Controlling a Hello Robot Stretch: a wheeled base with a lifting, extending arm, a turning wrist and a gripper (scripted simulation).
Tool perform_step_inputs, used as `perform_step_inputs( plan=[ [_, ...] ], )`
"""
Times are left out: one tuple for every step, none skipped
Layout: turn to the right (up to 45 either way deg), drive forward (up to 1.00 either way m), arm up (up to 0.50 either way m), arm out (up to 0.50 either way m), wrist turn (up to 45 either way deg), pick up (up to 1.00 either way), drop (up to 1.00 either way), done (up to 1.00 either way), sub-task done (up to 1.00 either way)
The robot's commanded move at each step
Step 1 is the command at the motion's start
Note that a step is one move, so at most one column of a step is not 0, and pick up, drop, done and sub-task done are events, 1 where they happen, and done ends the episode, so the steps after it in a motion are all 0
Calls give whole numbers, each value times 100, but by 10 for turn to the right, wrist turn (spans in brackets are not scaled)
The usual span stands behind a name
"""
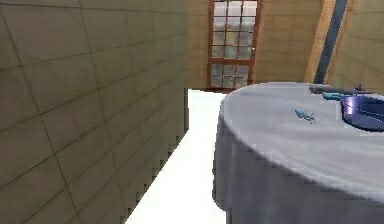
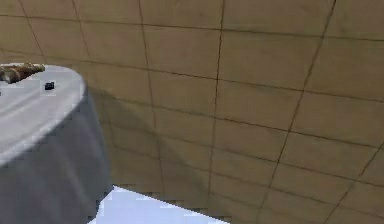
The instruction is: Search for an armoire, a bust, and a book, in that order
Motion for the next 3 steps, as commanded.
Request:
perform_step_inputs(
  plan=[
    [-90, 0, 0, 0, 0, 0, 0, 0, 0],
    [0, 85, 0, 0, 0, 0, 0, 0, 0],
    [180, 0, 0, 0, 0, 0, 0, 0, 0]
  ],
)
